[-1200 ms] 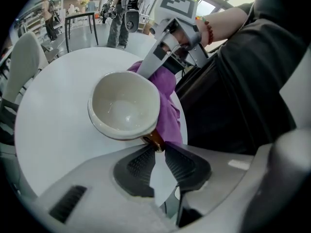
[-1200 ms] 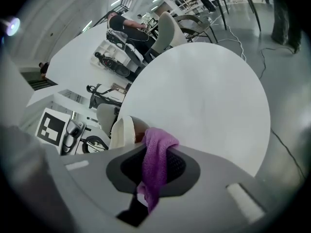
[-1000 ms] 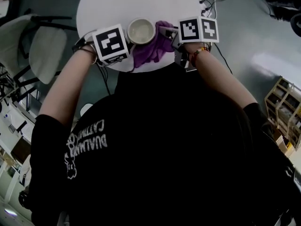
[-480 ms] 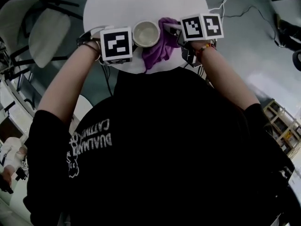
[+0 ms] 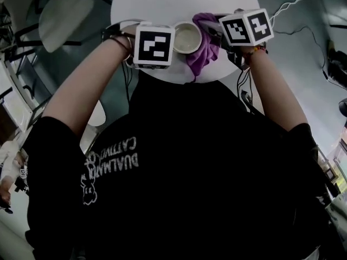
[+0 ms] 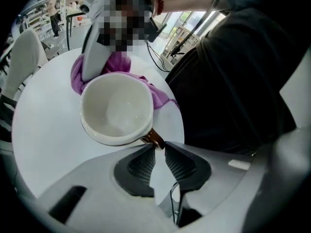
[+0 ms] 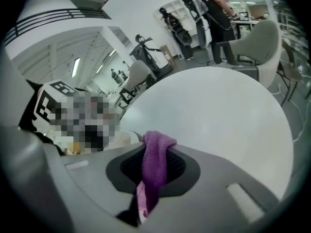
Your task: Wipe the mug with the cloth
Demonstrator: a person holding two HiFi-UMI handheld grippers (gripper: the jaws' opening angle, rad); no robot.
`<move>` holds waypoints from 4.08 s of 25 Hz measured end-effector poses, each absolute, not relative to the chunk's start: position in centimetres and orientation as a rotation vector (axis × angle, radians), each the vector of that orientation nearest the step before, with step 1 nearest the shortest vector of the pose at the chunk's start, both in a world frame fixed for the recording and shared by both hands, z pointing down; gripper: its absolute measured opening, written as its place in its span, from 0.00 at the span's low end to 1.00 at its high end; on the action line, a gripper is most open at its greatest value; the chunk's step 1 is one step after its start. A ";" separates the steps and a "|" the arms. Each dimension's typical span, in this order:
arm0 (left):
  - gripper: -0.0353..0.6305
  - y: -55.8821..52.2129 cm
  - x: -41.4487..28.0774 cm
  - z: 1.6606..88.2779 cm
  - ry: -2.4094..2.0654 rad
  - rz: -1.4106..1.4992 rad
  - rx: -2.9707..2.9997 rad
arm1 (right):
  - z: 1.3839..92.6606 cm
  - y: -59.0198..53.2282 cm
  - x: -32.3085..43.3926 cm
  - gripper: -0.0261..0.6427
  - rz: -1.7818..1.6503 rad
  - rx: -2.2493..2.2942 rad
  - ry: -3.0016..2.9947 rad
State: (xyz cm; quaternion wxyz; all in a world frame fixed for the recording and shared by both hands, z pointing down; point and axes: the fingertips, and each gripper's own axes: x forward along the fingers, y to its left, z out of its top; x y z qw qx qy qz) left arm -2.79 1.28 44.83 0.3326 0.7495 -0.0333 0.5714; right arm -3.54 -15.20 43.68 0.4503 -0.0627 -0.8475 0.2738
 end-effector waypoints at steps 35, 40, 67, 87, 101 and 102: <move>0.16 0.5 -8.9 45.2 -0.192 1.270 2.058 | 43.5 -11.1 -12.4 0.09 -0.039 -0.867 -1.604; 0.17 0.4 -9.3 45.3 -0.223 1.242 2.058 | 43.6 -10.3 -13.1 0.09 -0.101 -0.900 -1.574; 0.17 -2.2 -9.4 44.8 -0.588 1.114 2.053 | 43.6 -6.3 -12.8 0.09 -0.356 -1.040 -1.452; 0.27 -4.6 -11.4 41.6 -1.401 0.915 1.983 | 32.6 -8.2 -14.3 0.09 0.066 -0.673 -2.391; 0.13 -7.8 -10.9 15.6 -1.944 0.503 2.235 | 8.7 -7.9 -11.4 0.09 0.499 -0.456 -2.957; 0.11 -7.7 -10.4 13.6 -1.974 0.508 2.281 | 6.8 -8.0 -10.6 0.09 0.551 -0.423 -3.011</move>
